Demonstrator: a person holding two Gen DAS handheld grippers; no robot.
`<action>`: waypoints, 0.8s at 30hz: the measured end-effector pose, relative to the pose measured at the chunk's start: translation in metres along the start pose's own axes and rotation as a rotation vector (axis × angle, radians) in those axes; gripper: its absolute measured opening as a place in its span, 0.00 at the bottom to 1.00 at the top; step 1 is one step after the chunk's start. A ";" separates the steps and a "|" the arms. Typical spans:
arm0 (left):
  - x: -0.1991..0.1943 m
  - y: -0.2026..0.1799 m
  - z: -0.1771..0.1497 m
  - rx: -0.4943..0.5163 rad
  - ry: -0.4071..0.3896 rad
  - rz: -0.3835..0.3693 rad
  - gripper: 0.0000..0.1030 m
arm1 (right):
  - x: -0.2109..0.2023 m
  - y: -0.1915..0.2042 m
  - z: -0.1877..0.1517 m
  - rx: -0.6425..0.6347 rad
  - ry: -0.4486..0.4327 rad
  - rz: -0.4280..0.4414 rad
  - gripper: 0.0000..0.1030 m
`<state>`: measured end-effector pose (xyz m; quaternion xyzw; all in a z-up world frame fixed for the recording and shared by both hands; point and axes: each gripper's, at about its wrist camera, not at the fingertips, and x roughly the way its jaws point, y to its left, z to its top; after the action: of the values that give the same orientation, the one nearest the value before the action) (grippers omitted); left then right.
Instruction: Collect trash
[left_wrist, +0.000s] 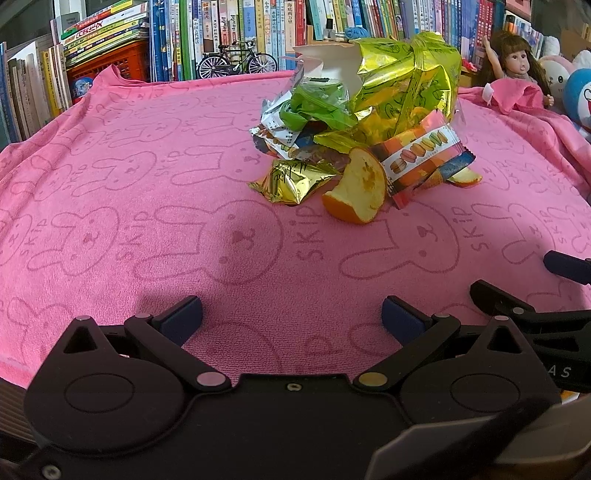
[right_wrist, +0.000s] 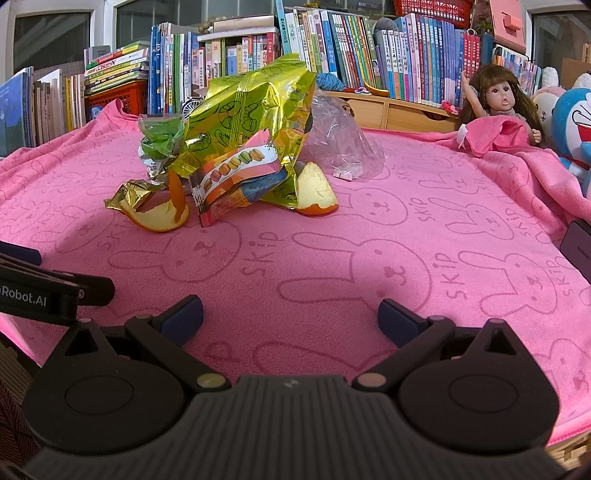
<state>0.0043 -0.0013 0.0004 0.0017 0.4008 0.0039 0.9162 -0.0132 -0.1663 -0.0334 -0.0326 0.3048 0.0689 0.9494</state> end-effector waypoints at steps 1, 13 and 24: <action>0.000 0.000 0.000 -0.001 -0.002 0.001 1.00 | 0.000 0.000 0.000 0.000 0.000 0.000 1.00; -0.004 0.003 -0.014 0.016 -0.128 -0.028 0.99 | -0.008 -0.021 0.014 0.040 -0.049 0.054 0.96; -0.006 -0.003 0.021 0.027 -0.230 -0.104 0.89 | 0.044 -0.035 0.059 0.002 -0.009 0.024 0.72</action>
<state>0.0159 -0.0044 0.0190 -0.0061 0.2925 -0.0494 0.9550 0.0611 -0.1895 -0.0103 -0.0278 0.3009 0.0803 0.9499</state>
